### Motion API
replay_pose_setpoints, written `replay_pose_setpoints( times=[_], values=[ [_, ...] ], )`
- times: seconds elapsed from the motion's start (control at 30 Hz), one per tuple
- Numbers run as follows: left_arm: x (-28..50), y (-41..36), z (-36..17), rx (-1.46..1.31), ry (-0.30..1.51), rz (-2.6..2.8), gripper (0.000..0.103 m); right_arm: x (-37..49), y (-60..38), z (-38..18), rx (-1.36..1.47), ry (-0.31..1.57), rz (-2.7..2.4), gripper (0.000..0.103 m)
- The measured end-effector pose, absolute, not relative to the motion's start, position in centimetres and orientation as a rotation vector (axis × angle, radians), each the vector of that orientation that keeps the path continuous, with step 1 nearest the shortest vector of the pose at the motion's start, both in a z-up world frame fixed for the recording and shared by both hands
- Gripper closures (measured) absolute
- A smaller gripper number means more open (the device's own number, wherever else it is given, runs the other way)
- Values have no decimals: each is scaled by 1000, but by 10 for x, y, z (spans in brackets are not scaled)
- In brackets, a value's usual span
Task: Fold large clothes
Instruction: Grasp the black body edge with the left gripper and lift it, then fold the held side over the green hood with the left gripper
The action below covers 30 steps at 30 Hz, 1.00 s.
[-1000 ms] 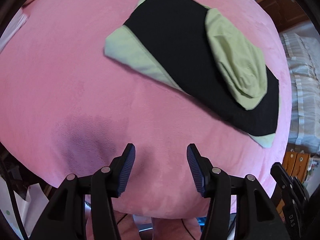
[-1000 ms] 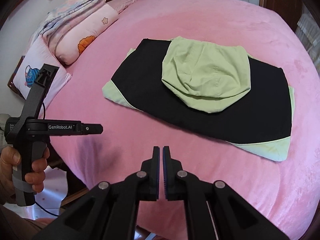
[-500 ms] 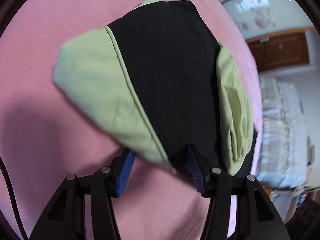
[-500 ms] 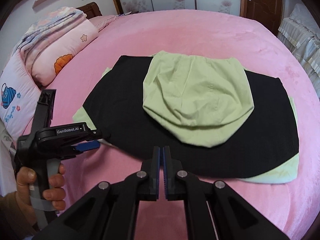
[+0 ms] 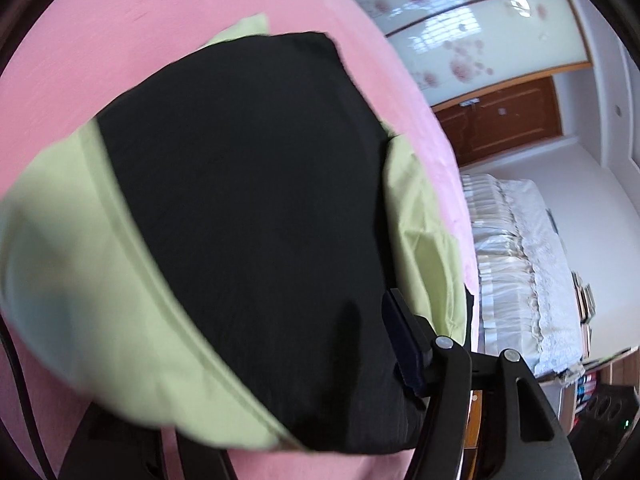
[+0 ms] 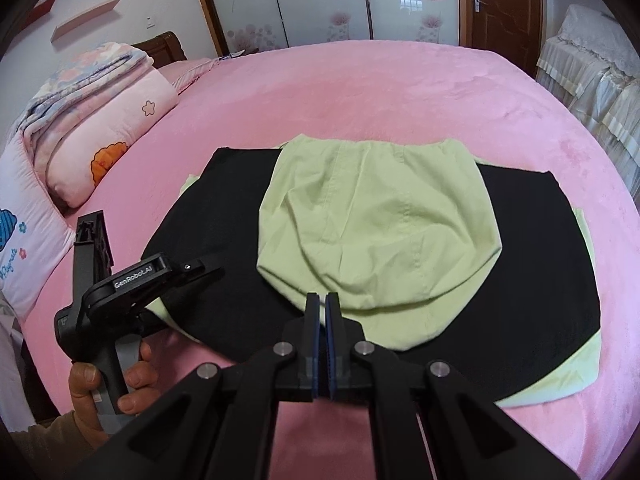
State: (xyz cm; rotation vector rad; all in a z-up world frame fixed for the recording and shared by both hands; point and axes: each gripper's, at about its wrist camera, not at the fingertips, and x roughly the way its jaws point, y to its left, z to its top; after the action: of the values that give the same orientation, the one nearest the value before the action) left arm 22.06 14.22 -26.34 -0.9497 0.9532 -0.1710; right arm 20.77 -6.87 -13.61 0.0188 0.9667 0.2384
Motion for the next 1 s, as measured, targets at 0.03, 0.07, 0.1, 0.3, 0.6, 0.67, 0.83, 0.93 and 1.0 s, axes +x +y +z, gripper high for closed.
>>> replay_pose_setpoints(
  times=[0.03, 0.07, 0.1, 0.3, 0.6, 0.67, 0.83, 0.93, 1.0],
  values=[
    [223, 142, -262, -943, 940, -181, 42, 210, -69, -137, 19, 962, 234, 100],
    [226, 141, -260, -937, 926, -187, 42, 213, -70, -139, 16, 955, 224, 100],
    [228, 140, -257, -938, 915, -187, 44, 216, -70, -140, 12, 948, 211, 100],
    [229, 138, -243, -901, 865, -159, 89, 234, -71, -153, -11, 896, 143, 100],
    [235, 119, -213, -660, 930, -68, 95, 252, -59, -171, -60, 839, 102, 80],
    [236, 118, -209, -650, 947, -51, 95, 255, -55, -180, -73, 852, 111, 80],
    [237, 113, -203, -646, 971, -31, 96, 256, -47, -213, -136, 931, 110, 80],
    [236, 106, -194, -609, 964, -30, 96, 253, -46, -216, -149, 920, 111, 80],
    [237, 101, -188, -594, 957, -43, 96, 253, -48, -217, -142, 920, 115, 80]
  ],
)
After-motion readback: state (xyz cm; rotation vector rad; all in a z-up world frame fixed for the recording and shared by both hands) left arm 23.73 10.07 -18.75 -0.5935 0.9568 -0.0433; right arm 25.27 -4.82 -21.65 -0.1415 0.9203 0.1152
